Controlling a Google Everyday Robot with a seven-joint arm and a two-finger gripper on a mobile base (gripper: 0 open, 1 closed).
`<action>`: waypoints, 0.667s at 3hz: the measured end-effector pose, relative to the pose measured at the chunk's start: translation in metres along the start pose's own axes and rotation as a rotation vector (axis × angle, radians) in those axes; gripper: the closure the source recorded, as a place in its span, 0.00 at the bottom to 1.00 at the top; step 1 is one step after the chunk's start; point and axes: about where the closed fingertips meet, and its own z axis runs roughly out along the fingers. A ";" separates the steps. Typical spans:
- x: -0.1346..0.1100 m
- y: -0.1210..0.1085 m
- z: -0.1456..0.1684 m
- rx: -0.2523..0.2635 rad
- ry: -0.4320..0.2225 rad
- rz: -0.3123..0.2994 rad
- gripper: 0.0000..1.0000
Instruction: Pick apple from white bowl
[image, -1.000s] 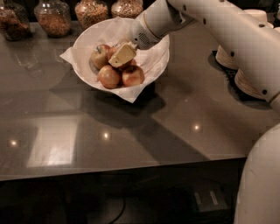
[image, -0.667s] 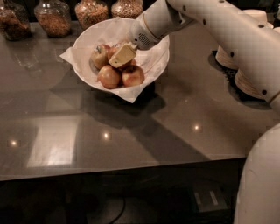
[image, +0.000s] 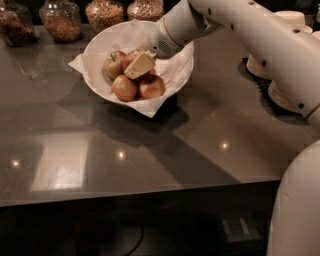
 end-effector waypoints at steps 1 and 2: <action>-0.002 0.005 -0.005 0.000 0.014 -0.025 0.90; -0.011 0.009 -0.018 0.011 0.021 -0.068 1.00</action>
Offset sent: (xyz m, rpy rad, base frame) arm -0.0219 -0.0115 0.0445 -0.0650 -0.1053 0.0551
